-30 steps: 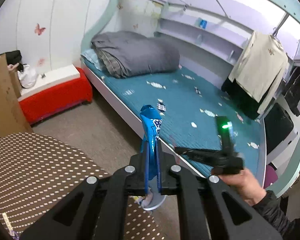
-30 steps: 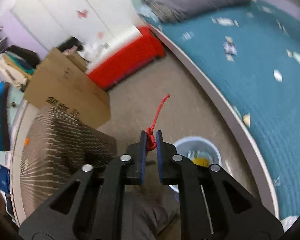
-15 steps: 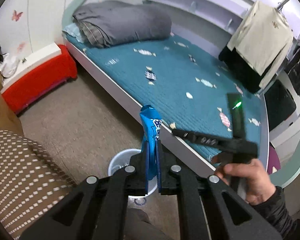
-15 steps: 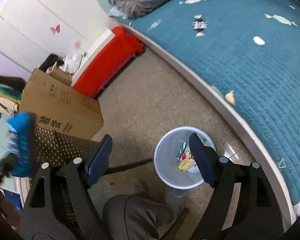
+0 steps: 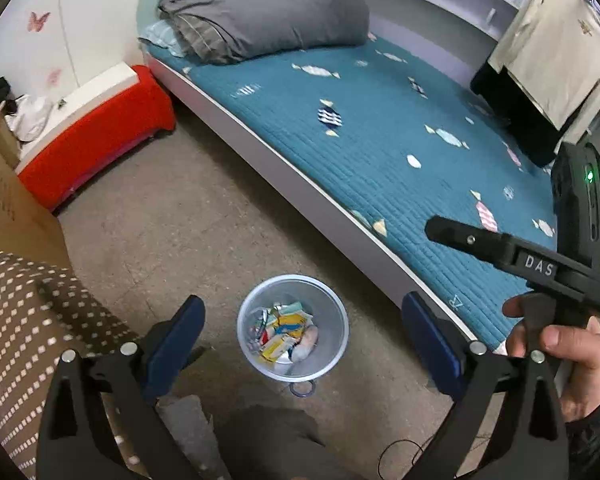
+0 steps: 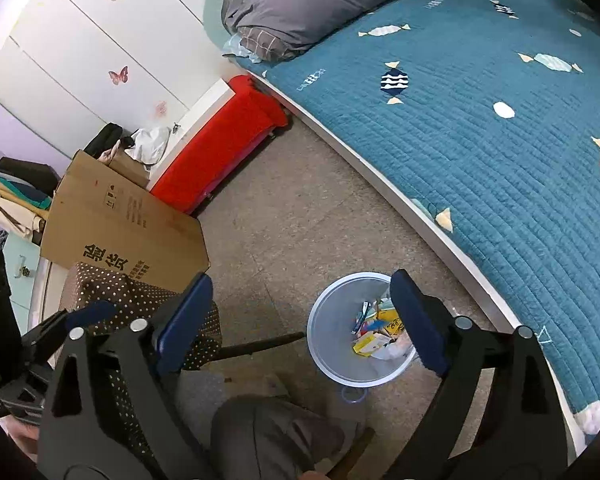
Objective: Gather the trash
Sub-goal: 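Move both tools back over the table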
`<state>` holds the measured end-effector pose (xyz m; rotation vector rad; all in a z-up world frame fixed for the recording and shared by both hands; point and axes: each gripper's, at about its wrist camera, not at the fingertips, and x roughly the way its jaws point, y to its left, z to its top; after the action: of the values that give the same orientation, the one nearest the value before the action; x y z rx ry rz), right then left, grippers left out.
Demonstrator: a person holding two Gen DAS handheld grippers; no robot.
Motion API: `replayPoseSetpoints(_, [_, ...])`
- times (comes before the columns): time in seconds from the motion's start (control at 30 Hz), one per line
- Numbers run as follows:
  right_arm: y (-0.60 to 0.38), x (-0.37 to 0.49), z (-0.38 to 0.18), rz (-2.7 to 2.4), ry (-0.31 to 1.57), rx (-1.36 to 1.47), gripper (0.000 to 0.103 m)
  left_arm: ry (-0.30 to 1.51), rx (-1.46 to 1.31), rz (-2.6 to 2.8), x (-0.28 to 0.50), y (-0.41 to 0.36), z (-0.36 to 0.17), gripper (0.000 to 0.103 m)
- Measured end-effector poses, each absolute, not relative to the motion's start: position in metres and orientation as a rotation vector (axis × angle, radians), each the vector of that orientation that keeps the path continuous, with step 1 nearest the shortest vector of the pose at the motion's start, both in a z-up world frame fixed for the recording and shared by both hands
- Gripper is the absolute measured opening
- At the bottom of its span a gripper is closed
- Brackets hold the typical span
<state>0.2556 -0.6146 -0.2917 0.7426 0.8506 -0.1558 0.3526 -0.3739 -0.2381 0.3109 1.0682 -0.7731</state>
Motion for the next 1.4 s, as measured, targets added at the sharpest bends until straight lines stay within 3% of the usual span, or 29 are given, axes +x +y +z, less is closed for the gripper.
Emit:
replayPoseSetpoints(0.13, [-0.604,0.255,-0.286,-0.171,0.846,0.723,0.097,1.023,0.297,-0.735,0.351,-0.357,-0.223,0.096])
replayPoseSetpoints(0.67, [-0.537,0.262,-0.225,-0.085,0.795,0.604,0.097,0.874,0.211,-0.677,0.321,-0.283,-0.162,0.096])
replayPoseSetpoints(1.4, [-0.342,0.289,-0.152,0.211,0.75,0.296,0.097,0.738,0.066,-0.379,0.292,-0.092,-0.123,0.096])
